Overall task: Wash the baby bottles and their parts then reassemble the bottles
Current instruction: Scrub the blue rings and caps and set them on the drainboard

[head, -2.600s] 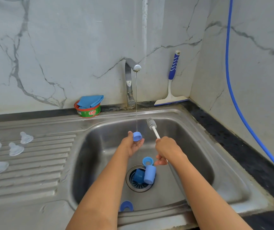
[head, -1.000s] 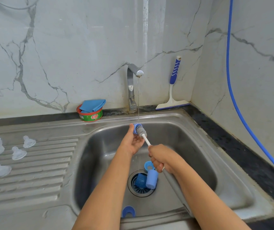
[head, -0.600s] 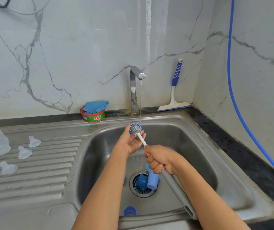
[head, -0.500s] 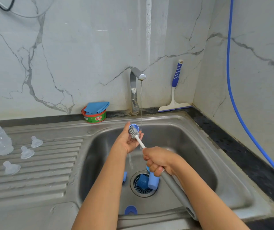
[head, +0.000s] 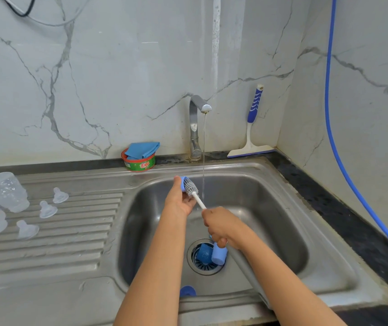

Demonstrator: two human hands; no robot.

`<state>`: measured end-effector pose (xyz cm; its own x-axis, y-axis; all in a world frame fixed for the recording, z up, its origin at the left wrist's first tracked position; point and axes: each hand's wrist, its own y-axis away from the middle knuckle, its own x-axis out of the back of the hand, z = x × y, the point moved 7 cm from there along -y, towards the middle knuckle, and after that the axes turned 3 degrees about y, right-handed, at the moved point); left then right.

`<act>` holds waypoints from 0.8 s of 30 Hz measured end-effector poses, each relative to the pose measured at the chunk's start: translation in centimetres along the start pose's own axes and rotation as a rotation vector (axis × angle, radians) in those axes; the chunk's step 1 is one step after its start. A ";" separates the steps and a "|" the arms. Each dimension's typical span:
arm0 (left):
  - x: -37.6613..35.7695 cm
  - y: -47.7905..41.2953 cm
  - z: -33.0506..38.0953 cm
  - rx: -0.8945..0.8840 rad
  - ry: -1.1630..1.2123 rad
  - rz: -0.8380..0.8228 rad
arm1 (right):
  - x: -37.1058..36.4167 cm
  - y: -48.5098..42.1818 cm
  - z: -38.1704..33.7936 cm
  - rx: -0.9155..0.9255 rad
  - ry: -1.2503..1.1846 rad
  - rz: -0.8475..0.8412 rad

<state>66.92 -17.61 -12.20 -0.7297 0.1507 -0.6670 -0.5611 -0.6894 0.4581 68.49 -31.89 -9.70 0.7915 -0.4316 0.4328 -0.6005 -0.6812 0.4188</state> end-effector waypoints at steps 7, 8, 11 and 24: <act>1.1 0.3 0.4 0.024 -0.009 -0.045 | -0.7 0.8 -0.3 0.020 -0.060 -0.160; 1.1 0.4 0.3 0.034 -0.006 -0.047 | -0.8 0.8 -0.3 0.024 -0.060 -0.188; 0.9 0.9 0.4 0.083 0.074 -0.082 | -1.1 1.2 -0.6 0.030 -0.087 -0.289; 0.4 1.1 0.4 0.038 -0.128 -0.111 | -0.8 1.0 -0.2 -0.037 -0.080 -0.192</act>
<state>65.87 -18.03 -11.70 -0.7048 0.3153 -0.6355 -0.6536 -0.6368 0.4089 67.26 -32.13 -9.50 0.8976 -0.3424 0.2775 -0.4399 -0.7344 0.5169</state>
